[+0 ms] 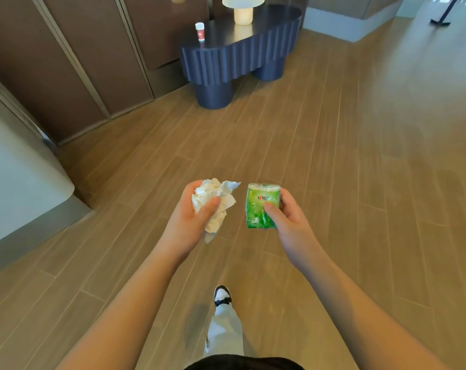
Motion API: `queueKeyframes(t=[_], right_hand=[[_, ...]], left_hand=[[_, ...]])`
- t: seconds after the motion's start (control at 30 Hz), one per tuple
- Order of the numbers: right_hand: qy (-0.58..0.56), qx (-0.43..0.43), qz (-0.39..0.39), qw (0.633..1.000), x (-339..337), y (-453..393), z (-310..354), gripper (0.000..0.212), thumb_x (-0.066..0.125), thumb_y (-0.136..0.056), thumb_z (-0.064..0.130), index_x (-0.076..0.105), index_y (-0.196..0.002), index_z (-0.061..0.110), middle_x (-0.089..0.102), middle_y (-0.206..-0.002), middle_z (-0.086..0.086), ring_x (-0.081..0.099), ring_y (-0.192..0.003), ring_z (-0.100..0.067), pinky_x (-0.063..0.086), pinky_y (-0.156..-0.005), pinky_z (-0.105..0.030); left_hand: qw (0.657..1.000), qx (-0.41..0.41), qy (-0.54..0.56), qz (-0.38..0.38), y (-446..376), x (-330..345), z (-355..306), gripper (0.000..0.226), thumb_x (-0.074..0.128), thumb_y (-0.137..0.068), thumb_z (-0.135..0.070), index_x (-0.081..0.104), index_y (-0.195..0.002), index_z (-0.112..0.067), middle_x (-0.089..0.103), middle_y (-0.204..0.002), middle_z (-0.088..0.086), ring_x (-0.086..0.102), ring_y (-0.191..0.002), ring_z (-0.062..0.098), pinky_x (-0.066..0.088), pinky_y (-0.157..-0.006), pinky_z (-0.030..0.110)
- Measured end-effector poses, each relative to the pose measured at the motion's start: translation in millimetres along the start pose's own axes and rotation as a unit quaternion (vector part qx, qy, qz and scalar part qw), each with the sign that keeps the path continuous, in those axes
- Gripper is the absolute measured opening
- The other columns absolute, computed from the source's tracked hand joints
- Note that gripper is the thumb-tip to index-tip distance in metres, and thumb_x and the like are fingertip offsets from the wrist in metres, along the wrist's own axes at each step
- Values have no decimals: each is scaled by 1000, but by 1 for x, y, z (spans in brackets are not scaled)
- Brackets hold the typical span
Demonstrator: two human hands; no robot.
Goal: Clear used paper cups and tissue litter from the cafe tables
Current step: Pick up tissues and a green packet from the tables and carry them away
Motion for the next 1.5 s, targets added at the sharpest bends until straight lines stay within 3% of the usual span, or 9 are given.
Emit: queueKeyframes(t=[0.13, 0.23, 0.37, 0.5, 0.83, 0.97, 1.13, 1.5], right_hand=[[7, 1, 4, 1000, 9, -87, 4, 28, 55, -102, 18, 59, -129, 20, 73, -114, 4, 69, -107, -14, 56, -80, -25], [5, 5, 2, 1000, 23, -152, 16, 27, 50, -104, 11, 61, -124, 26, 73, -108, 8, 69, -100, -11, 56, -73, -23], [11, -1, 12, 1000, 40, -224, 30, 26, 51, -104, 11, 61, -123, 26, 73, -106, 9, 70, -94, -6, 54, -68, -20], [30, -4, 25, 999, 45, -289, 39, 26, 50, -105, 13, 60, -126, 25, 73, -107, 9, 69, -93, -7, 53, -67, -20], [30, -12, 44, 999, 16, -466, 34, 25, 54, -103, 22, 60, -127, 26, 73, -109, 9, 70, -98, -9, 54, -69, -21], [12, -7, 43, 999, -6, -548, 47, 26, 52, -105, 15, 58, -129, 21, 73, -106, 12, 69, -96, -5, 53, -68, -18], [15, -5, 53, 998, -28, -644, 69, 25, 52, -104, 10, 58, -126, 20, 73, -102, 13, 69, -93, -3, 53, -67, -17], [47, 1, 66, 997, -14, -827, 68, 23, 51, -105, 15, 59, -123, 27, 74, -105, 14, 70, -95, -4, 53, -69, -18]], left_hand=[[1000, 7, 4, -21, -84, -19, -1, 26, 61, -102, -28, 53, -124, -39, 71, -105, -14, 68, -85, -8, 51, -66, 10], [1000, 5, 5, -19, -148, -34, -11, 26, 62, -102, -26, 52, -124, -37, 70, -104, -12, 68, -83, -8, 51, -65, 11], [1000, 20, -2, -17, -221, -60, -30, 27, 65, -99, -37, 53, -123, -38, 71, -93, -27, 68, -82, -7, 50, -64, 12], [999, 23, 6, -23, -280, -76, -39, 36, 64, -89, -47, 54, -123, -39, 71, -96, -26, 69, -85, -6, 52, -68, 13], [999, 5, 19, -35, -450, -55, -29, 38, 65, -90, -46, 54, -126, -37, 73, -99, -22, 70, -88, -2, 52, -71, 13], [999, -7, 17, -48, -536, -35, -33, 25, 64, -101, -33, 55, -123, -40, 73, -104, -15, 71, -93, 2, 54, -74, 17], [998, -1, 6, -59, -629, -21, -48, 26, 64, -101, -30, 55, -125, -37, 73, -101, -18, 70, -89, -2, 53, -71, 15], [997, -13, 23, -67, -802, -56, -33, 23, 62, -102, -30, 53, -122, -39, 73, -94, -24, 69, -85, -5, 53, -70, 15]])
Point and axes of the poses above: each hand's wrist, its own y-axis away from the middle knuckle, its own x-axis out of the palm, z = x × y, the point moved 2 cm from there along -y, towards the middle knuckle
